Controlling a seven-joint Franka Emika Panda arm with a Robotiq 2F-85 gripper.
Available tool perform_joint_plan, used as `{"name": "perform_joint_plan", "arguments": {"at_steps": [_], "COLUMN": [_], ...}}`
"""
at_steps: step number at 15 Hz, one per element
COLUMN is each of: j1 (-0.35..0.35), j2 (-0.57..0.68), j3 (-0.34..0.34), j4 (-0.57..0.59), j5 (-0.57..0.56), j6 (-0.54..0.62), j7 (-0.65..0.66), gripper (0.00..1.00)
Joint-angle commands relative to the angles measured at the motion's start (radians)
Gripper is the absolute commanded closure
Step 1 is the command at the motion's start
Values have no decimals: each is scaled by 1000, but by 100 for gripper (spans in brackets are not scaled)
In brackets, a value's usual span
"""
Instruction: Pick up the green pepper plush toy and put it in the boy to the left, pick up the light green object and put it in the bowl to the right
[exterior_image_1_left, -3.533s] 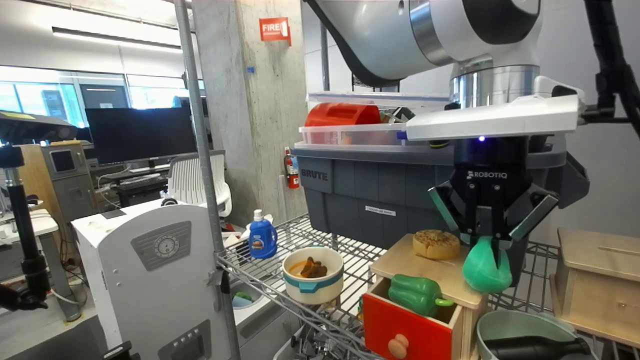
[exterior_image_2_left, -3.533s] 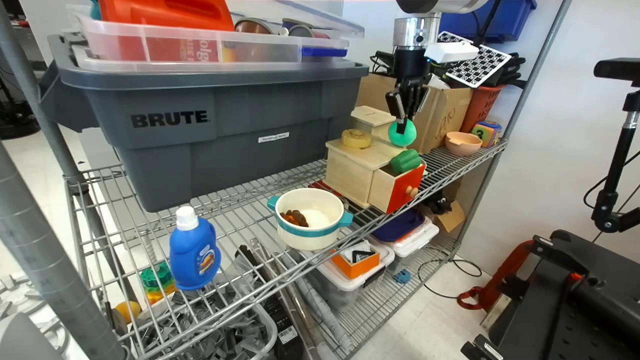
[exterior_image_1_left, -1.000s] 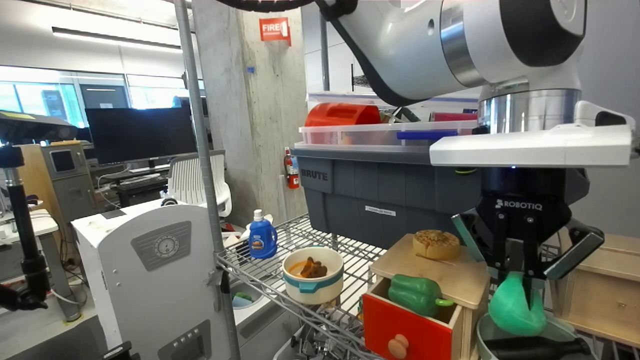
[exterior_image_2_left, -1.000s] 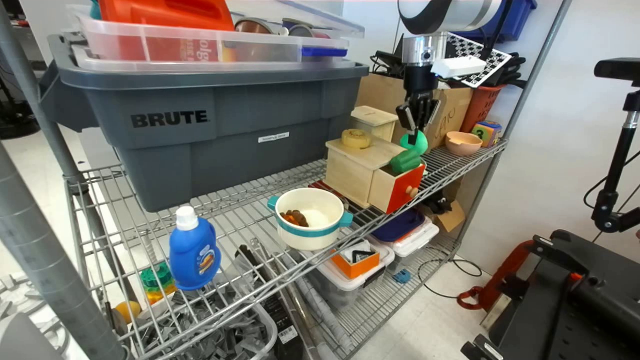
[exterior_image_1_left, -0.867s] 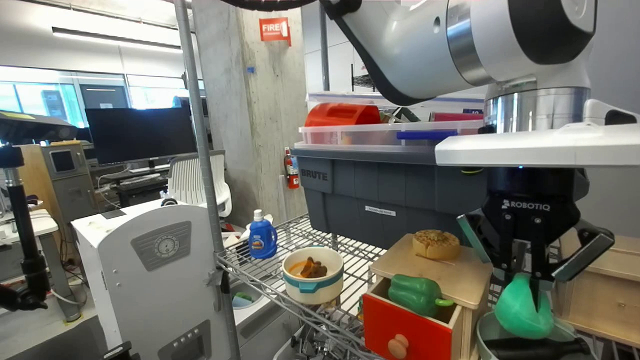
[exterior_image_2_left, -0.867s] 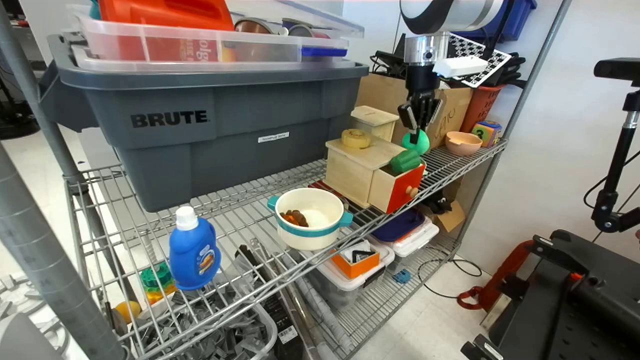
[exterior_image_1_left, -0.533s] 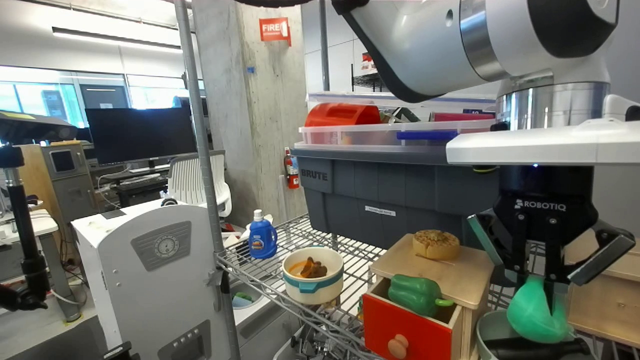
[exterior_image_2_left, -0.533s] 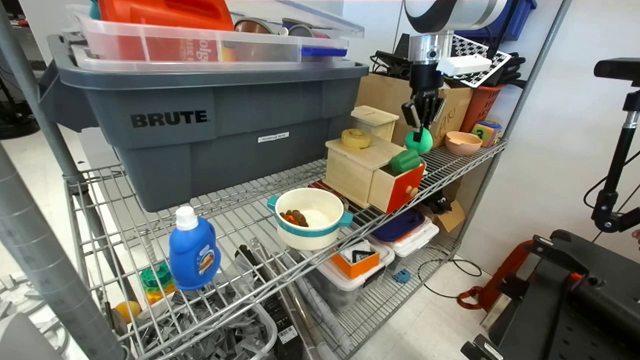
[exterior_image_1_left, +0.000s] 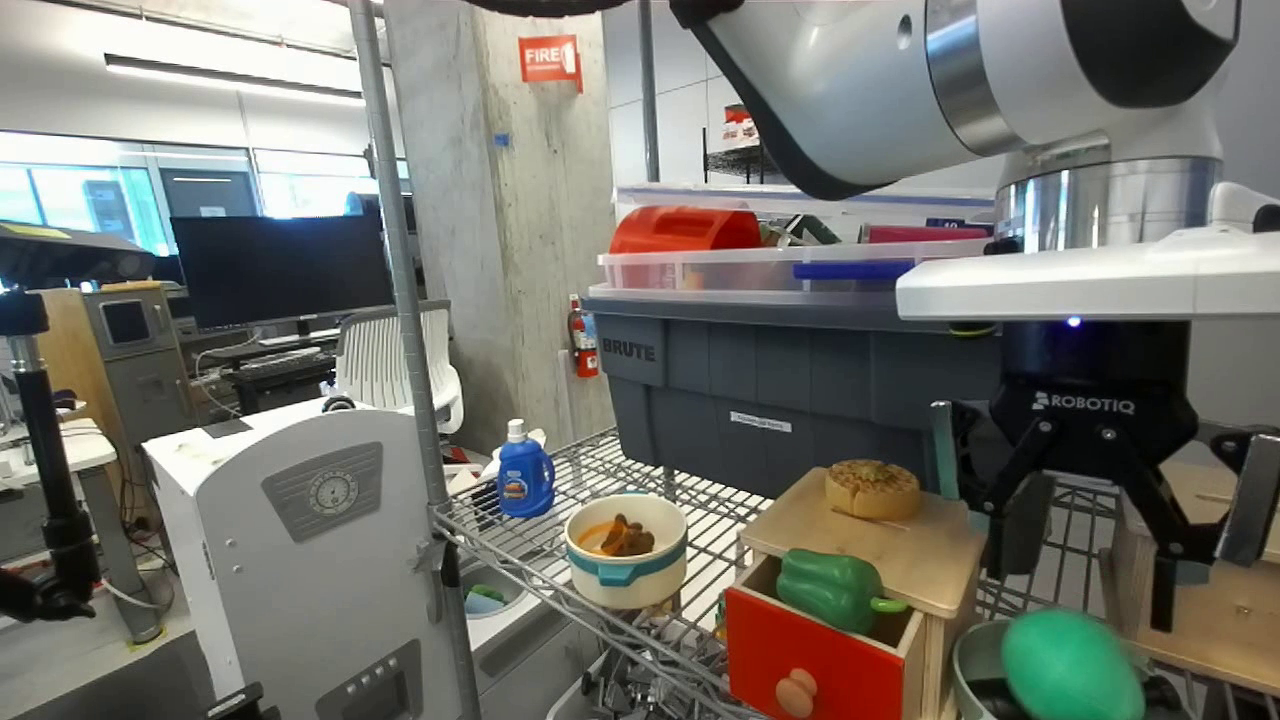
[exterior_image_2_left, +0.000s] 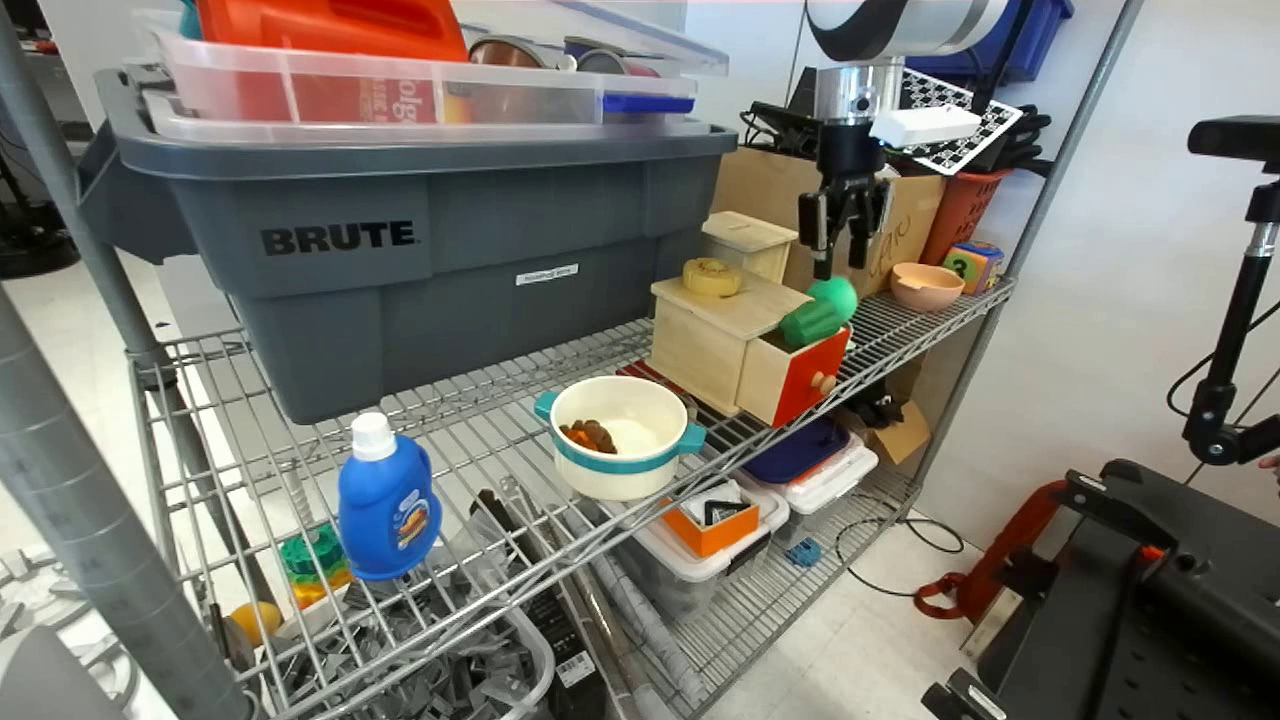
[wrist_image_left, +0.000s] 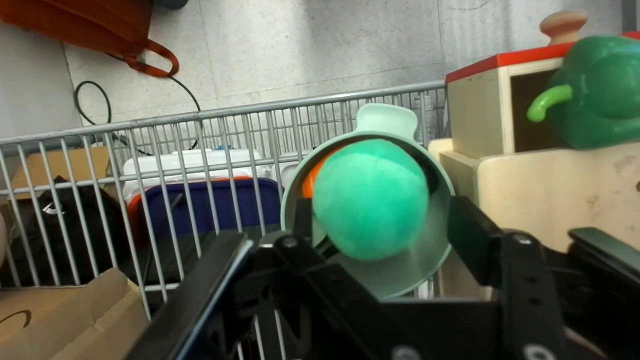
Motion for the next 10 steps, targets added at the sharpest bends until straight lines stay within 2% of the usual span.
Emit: {"name": "perform_joint_plan", "arguments": {"at_steps": [1, 10], "j1": [-4, 14], "j2": [15, -17], "j3": [0, 0], "j4": [42, 7], "j5": [0, -8], "j6": [-33, -16], "j7": [8, 15], "gripper": [1, 0]}}
